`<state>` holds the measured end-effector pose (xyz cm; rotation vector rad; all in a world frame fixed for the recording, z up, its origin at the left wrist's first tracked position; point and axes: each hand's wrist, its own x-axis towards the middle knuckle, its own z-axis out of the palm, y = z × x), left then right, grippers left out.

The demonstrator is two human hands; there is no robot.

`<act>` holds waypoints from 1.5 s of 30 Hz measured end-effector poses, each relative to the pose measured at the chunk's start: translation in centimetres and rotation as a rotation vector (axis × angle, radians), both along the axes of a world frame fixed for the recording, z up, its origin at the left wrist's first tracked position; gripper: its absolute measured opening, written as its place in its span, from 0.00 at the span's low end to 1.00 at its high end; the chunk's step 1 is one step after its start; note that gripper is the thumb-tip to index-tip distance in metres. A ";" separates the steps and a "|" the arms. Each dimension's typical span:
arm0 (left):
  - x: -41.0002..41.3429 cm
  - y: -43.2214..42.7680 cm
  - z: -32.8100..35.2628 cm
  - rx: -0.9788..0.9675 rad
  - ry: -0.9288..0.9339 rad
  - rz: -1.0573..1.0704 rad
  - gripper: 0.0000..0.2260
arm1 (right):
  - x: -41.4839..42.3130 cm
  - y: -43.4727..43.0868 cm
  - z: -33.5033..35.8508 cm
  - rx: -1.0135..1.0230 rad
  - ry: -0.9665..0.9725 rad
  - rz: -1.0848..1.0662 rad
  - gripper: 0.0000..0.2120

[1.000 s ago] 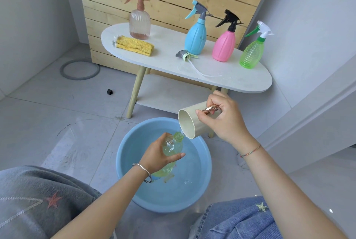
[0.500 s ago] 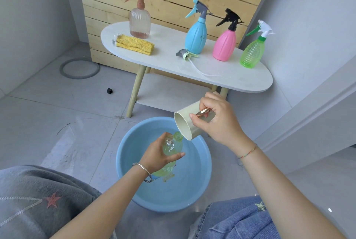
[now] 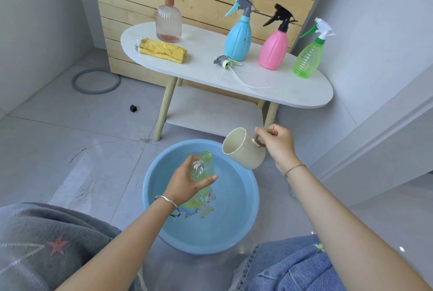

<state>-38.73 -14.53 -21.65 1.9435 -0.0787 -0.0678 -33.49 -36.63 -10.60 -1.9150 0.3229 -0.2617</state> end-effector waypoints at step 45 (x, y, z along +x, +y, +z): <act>1.1 2.7 0.6 -0.055 -0.038 0.218 0.19 | -2.6 3.4 -10.4 0.288 0.323 0.015 0.08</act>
